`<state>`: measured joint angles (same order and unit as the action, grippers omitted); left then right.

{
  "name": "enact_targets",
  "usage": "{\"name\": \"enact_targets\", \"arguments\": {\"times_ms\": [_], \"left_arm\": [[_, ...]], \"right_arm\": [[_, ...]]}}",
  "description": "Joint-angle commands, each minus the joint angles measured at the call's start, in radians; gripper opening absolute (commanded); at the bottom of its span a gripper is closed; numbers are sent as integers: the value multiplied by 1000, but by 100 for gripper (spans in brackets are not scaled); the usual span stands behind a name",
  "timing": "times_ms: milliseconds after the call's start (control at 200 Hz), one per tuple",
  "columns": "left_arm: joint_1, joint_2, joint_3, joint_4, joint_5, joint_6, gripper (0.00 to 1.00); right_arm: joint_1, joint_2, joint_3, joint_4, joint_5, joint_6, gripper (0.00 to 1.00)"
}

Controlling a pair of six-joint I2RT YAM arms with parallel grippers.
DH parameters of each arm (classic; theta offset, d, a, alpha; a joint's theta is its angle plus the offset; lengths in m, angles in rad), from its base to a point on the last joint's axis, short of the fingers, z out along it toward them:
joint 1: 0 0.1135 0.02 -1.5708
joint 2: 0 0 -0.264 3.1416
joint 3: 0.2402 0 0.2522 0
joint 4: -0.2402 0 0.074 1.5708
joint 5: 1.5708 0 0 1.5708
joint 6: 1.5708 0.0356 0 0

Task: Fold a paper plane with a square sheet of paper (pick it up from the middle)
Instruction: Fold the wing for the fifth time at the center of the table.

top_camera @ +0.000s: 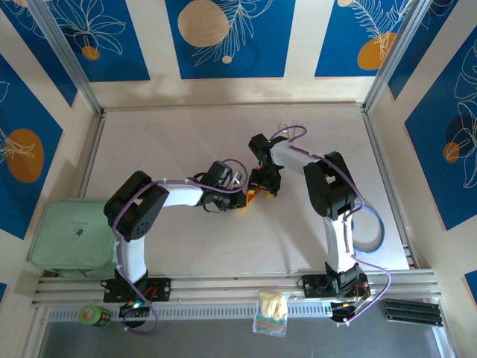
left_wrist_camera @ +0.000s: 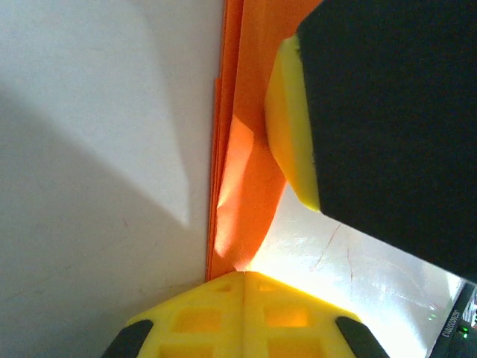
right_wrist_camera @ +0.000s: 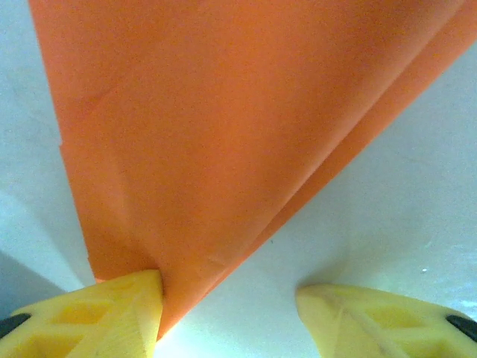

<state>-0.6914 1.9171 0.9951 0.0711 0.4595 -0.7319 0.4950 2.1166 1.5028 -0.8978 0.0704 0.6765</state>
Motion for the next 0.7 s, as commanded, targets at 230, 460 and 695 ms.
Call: {"name": "enact_targets", "arguments": {"times_ms": [230, 460, 695], "left_arm": [[1, 52, 2, -161, -34, 5, 4], [1, 54, 7, -166, -36, 7, 3], [1, 60, 14, -164, -31, 9, 3]], "right_arm": [[-76, -89, -39, 135, -127, -97, 63], [-128, -290, -196, 246, -189, -77, 63], [-108, -396, -381, 496, -339, -92, 47]]}}
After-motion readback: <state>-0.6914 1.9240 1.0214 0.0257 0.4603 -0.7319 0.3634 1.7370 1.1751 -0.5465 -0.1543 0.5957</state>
